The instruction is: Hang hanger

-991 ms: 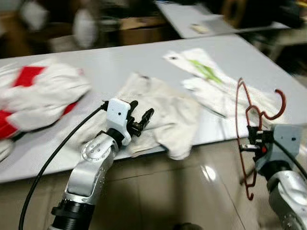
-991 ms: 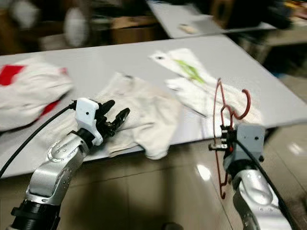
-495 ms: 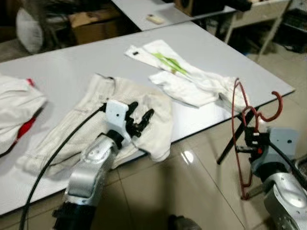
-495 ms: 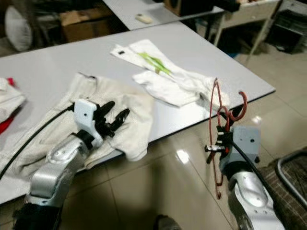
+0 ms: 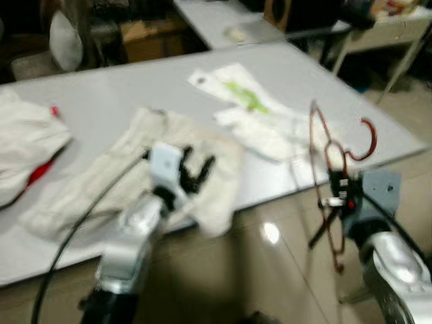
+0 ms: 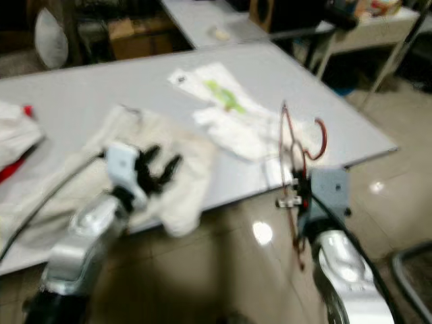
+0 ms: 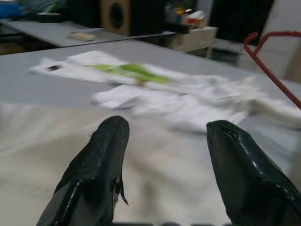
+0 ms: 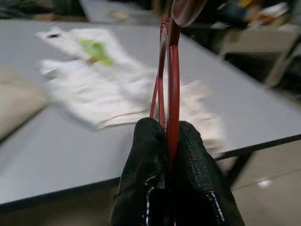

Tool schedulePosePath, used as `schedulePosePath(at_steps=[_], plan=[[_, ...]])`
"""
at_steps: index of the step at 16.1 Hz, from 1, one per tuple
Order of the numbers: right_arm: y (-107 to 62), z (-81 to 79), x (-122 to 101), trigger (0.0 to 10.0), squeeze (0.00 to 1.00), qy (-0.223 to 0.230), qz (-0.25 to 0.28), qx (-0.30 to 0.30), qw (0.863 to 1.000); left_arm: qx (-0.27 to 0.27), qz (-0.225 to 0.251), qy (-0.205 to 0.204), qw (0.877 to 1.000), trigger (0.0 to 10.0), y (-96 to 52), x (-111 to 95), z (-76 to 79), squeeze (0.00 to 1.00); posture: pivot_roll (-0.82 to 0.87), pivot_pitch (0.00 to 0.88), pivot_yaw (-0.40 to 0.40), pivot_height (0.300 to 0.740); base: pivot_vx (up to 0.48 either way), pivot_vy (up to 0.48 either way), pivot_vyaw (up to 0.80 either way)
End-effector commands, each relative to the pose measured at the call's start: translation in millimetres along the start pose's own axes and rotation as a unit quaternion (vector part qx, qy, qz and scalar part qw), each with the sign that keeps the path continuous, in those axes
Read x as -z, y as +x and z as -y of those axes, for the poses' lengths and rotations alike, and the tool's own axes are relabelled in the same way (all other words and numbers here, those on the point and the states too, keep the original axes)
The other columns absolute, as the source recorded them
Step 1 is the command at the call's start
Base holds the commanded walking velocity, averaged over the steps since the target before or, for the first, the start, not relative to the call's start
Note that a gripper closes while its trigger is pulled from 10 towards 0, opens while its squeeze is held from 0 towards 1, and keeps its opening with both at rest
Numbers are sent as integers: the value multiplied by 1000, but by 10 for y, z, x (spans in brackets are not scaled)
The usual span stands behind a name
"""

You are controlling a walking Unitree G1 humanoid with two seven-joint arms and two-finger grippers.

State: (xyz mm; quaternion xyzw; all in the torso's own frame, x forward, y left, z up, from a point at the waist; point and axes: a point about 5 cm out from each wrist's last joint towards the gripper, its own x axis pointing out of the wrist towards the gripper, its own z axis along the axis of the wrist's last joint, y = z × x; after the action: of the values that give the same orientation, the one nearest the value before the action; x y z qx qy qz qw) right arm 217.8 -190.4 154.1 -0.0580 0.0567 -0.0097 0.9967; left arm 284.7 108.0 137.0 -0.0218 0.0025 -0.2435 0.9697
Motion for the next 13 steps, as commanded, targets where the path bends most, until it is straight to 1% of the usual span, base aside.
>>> schedulePosePath(at_steps=[1, 3, 5, 6, 7, 8, 10, 13], plan=[[5, -19, -13, 10000, 0, -9, 8, 0, 1000, -9, -2, 10, 1000, 10000, -22, -15, -45, 0, -202, 40, 27, 740, 0, -424, 0], [11, 0, -10, 10000, 0, -23, 11, 1, 1000, -8, -1, 12, 1000, 10000, -11, -20, -40, 0, -203, 32, 30, 740, 0, -414, 0], [7, 29, 23, 10000, 0, -6, 2, 9, 1000, -6, 0, -3, 1000, 10000, -2, -14, -38, 0, -208, 30, 36, 740, 0, 0, 0], [-6, 52, 46, 10000, 0, 12, -6, 16, 1000, -1, 1, -5, 1000, 10000, 5, -19, -25, 0, -211, 32, 38, 740, 0, 0, 0], [-24, 60, 64, 10000, 0, 24, -12, 14, 1000, 6, -5, 10, 1000, 10000, 17, 10, 16, 0, -219, 35, 44, 740, 0, 0, 0], [-30, 56, 65, 10000, 0, 26, -13, 11, 1000, 7, -6, 7, 1000, 10000, 23, 20, 27, 0, -219, 35, 44, 740, 0, 0, 0], [-44, 46, 72, 10000, 0, 24, -14, 4, 1000, 12, -4, 3, 1000, 10000, 38, 27, 49, 0, -228, 37, 49, 740, 0, 0, -787], [-42, 52, 70, 10000, 0, 19, -13, 4, 1000, 9, -8, -5, 1000, 10000, 42, 43, 12, 0, -233, 41, 51, 740, 329, 0, -800]])
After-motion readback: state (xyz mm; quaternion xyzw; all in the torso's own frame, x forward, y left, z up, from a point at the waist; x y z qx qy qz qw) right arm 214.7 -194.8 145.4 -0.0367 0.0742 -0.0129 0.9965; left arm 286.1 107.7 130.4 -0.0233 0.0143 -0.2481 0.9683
